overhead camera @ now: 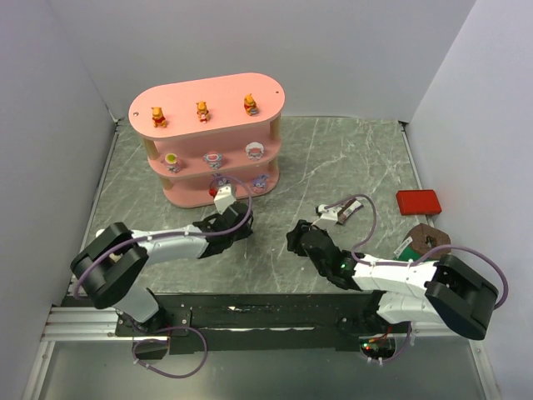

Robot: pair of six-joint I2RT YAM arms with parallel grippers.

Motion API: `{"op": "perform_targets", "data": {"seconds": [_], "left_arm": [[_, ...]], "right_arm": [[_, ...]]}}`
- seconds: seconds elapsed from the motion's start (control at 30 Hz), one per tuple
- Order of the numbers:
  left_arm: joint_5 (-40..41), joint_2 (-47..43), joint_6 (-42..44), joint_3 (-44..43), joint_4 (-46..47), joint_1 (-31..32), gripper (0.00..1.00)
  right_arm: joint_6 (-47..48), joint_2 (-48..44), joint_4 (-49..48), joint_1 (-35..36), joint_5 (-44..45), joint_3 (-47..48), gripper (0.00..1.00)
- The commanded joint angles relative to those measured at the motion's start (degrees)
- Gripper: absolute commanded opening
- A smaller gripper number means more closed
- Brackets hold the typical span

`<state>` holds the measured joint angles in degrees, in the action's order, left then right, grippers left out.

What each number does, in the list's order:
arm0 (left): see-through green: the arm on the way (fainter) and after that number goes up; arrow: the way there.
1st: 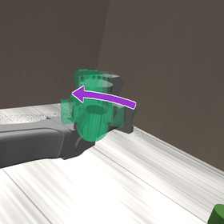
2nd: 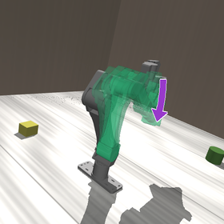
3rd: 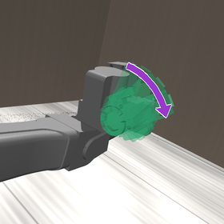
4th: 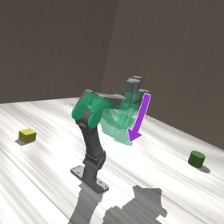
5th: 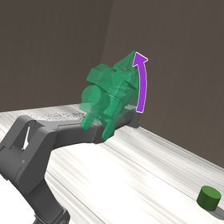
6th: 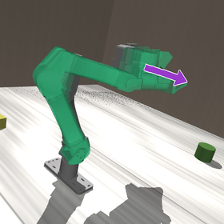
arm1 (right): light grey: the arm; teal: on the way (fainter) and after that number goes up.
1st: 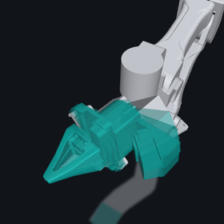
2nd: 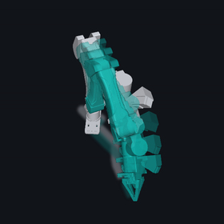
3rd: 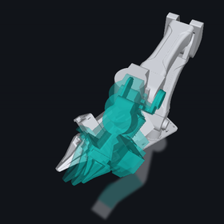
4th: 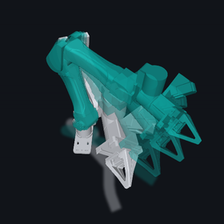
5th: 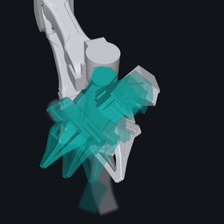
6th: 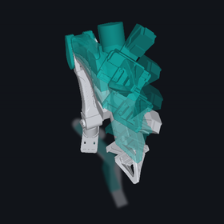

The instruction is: Place and organize the plastic toys onto the shelf

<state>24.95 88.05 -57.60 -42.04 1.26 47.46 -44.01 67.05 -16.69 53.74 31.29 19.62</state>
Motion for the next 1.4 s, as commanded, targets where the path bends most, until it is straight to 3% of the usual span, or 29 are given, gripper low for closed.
{"op": "perform_targets", "data": {"seconds": [0.0,0.17,0.23,0.27,0.33,0.37,0.47,0.7,0.97,1.37], "left_arm": [[-3.06,-3.05,1.96,4.42,-1.96,3.59,0.20],[-5.61,-10.26,4.69,9.78,-1.07,4.57,0.09],[-4.83,-14.21,4.17,10.84,-3.53,4.66,0.13],[-3.60,-15.61,3.82,10.93,-4.93,4.66,0.26],[-2.63,-19.57,3.73,10.05,-8.01,4.66,0.40],[-2.28,-20.54,3.64,9.35,-8.89,4.57,0.56],[-3.93,-21.08,4.51,5.14,-12.67,4.57,0.69],[-7.89,-8.79,9.53,-8.83,-26.47,4.39,0.74],[-4.12,-6.14,9.44,-12.89,-36.14,3.52,0.75],[-16.77,-0.08,12.95,-8.93,-25.78,-1.66,0.69]], "right_arm": [[-0.64,0.72,0.07,-0.39,-1.84,3.05,0.56],[-0.82,0.98,5.52,-0.39,-5.44,7.10,0.58],[-0.64,1.16,7.01,-0.39,-6.15,8.85,0.58],[-0.47,1.51,7.80,-0.47,-7.46,9.29,0.59],[-0.11,2.12,8.42,-0.91,-8.96,10.96,0.60],[-0.29,2.99,9.12,-0.83,-9.57,11.49,0.60],[-1.16,4.58,10.53,-1.09,-11.25,13.25,0.60],[-2.13,4.41,15.45,-2.93,-13.62,14.14,0.63],[-1.78,-0.07,14.93,-5.22,-16.34,10.09,0.65],[-1.25,0.54,13.88,-6.10,-17.40,9.21,0.66]]}}
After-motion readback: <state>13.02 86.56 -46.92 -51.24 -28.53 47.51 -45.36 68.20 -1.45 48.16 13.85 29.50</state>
